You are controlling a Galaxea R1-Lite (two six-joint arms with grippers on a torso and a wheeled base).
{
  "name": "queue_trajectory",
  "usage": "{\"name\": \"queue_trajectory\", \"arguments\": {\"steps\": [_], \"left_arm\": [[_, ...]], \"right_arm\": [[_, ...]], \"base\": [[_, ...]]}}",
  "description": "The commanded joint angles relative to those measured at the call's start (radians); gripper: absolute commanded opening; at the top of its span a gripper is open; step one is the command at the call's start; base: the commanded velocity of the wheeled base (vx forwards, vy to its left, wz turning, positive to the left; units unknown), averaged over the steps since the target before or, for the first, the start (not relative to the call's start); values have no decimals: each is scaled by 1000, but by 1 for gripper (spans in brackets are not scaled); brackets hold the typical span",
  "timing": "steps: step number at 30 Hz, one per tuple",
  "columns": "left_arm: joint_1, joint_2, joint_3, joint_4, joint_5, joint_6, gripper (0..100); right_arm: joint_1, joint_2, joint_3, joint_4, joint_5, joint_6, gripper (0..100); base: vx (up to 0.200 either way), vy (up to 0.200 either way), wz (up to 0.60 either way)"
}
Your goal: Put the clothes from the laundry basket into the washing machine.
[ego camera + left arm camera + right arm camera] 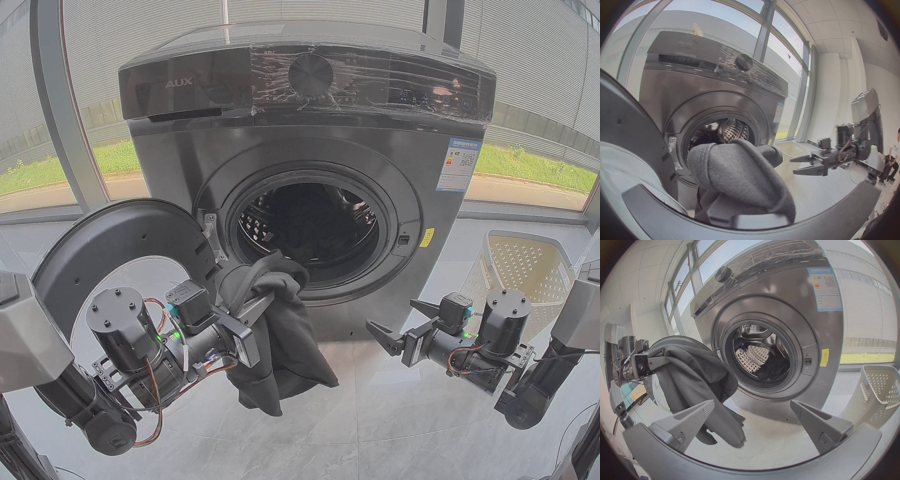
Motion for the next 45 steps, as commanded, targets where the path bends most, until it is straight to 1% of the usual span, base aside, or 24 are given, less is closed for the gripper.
{"name": "queue_trajectory", "arguments": {"steps": [1, 2, 3, 4, 5, 6, 8, 10, 12, 16, 25, 34, 43, 45], "left_arm": [[-6, 15, -32, -1, 67, -2, 0], [-15, 25, -43, -1, 109, -2, 0], [-24, 34, -49, -1, 132, -2, 0], [-46, 54, -57, -1, 172, -2, 0], [-64, 68, -61, -2, 199, -4, 0], [-78, 82, -66, -1, 218, -2, 0], [-104, 114, -71, -2, 239, -2, 0], [-113, 137, -86, -2, 256, -2, 0], [-113, 156, -98, -2, 277, -4, 0], [-106, 156, -81, -2, 281, -5, 0], [-112, 163, -72, -2, 277, -5, 0], [-115, 165, -68, -2, 277, -5, 0], [-115, 166, -65, -2, 277, -4, 0], [-115, 168, -65, -2, 277, -4, 0]], "right_arm": [[-20, -47, 34, 1, 0, 0, 100], [-25, -47, 34, 1, 1, 0, 100], [-28, -47, 34, 1, 3, -2, 100], [-33, -46, 32, -1, 3, 0, 100], [-33, -46, 32, -1, 3, 0, 100], [-33, -47, 32, 1, 3, 0, 100], [-33, -47, 32, 1, 1, 0, 100], [-37, -47, 32, 1, 1, 0, 100], [-59, -47, 32, -1, 3, 0, 100], [-79, -46, 26, -1, 6, 0, 100], [-66, -44, 25, -1, 4, 1, 100], [-65, -43, 25, -1, 4, 1, 100], [-63, -44, 26, -1, 4, 1, 100], [-63, -43, 26, -1, 6, 1, 100]], "base": [[0, 0, 0], [0, 0, 0], [0, 0, 0], [0, 0, 0], [0, 0, 0], [0, 0, 0], [0, 0, 0], [0, 0, 0], [0, 0, 0], [0, 0, 0], [200, 0, 0], [0, 0, 0], [200, 0, 0], [0, 0, 0]]}}
